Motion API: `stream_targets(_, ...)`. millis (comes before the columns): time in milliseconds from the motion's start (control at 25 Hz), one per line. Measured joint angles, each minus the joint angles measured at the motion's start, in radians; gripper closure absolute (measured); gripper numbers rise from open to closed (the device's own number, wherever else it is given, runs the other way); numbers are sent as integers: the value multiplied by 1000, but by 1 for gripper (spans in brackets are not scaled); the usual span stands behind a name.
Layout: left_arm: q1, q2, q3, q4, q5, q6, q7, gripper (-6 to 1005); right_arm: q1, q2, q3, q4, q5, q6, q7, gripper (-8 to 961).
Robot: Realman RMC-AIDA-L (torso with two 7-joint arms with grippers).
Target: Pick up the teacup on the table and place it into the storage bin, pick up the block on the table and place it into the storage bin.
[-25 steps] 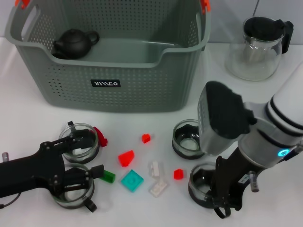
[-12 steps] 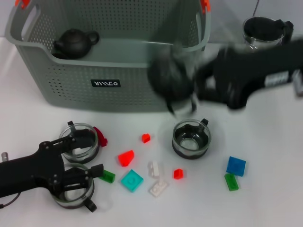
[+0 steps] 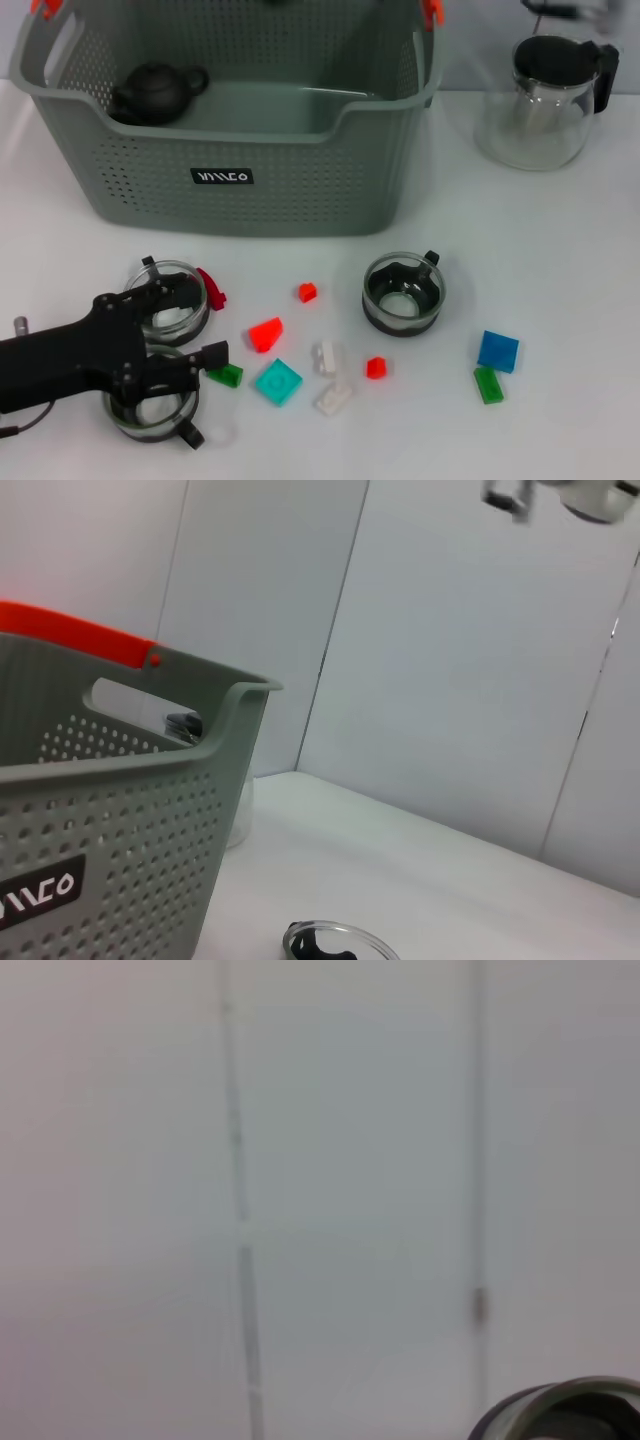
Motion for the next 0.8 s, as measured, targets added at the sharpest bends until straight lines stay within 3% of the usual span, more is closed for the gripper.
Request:
stream_targets(240, 0, -3, 0, -12, 1, -2, 0, 161, 231, -3, 0, 194, -221, 285, 169, 893)
stream_targets(480, 0, -11, 3, -17, 2, -3, 0, 162, 434, -4, -3, 484, -443, 568, 266, 892)
stream_targets(640, -1, -12, 4, -24, 2, -13, 0, 162, 520, 3, -48, 687, -457, 740, 220, 893)
stream_targets(800, -1, -13, 4, -25, 2, -17, 0, 162, 555, 9, -111, 812, -455, 838, 201, 897)
